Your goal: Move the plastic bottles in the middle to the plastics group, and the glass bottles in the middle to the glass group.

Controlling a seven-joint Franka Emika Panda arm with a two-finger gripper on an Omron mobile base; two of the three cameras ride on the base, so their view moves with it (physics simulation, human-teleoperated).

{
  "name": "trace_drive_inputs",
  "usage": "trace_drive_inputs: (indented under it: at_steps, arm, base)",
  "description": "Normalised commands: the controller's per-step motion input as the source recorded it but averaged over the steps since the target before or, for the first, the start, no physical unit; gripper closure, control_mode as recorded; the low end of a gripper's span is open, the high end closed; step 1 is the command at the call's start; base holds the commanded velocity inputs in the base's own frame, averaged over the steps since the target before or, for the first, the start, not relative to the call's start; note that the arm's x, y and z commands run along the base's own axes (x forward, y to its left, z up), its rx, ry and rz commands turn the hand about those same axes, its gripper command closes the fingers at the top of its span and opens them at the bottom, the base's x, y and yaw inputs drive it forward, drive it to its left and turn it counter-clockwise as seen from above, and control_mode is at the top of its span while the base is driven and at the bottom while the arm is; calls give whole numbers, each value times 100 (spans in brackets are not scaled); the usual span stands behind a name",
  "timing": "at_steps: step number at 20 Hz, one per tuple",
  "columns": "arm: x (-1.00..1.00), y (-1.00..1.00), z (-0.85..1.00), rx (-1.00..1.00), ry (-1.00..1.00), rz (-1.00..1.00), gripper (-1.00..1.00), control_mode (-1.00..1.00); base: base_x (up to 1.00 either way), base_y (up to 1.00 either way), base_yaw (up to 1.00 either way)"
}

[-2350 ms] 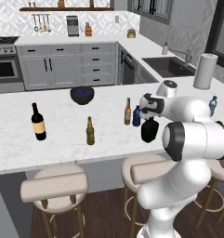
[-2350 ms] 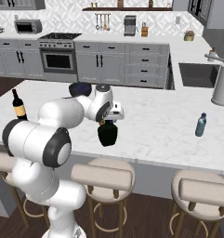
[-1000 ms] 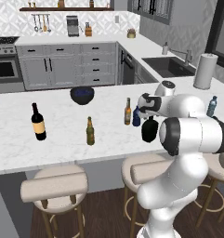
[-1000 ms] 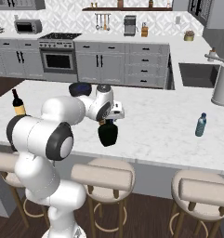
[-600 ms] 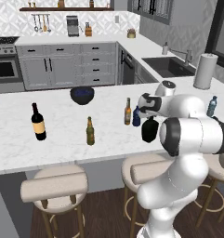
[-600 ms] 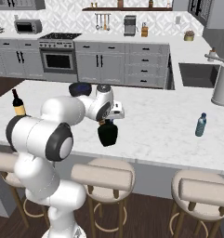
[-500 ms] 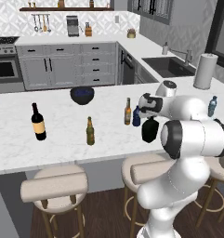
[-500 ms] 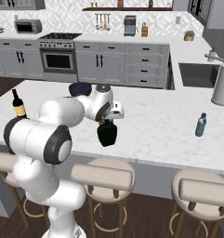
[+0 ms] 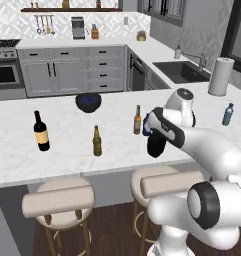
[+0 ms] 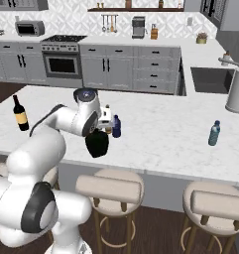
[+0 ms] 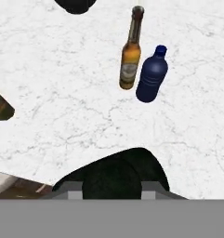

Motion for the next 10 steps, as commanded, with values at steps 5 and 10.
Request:
trace_drive_inputs:
  at_steps: [5,10]
  arm:
    - [-68,100,43,0,0,10,100,-100]
    - [-58,100,44,0,0,12,100,-100]
  base:
    - [0,0,0]
    - [0,0,0]
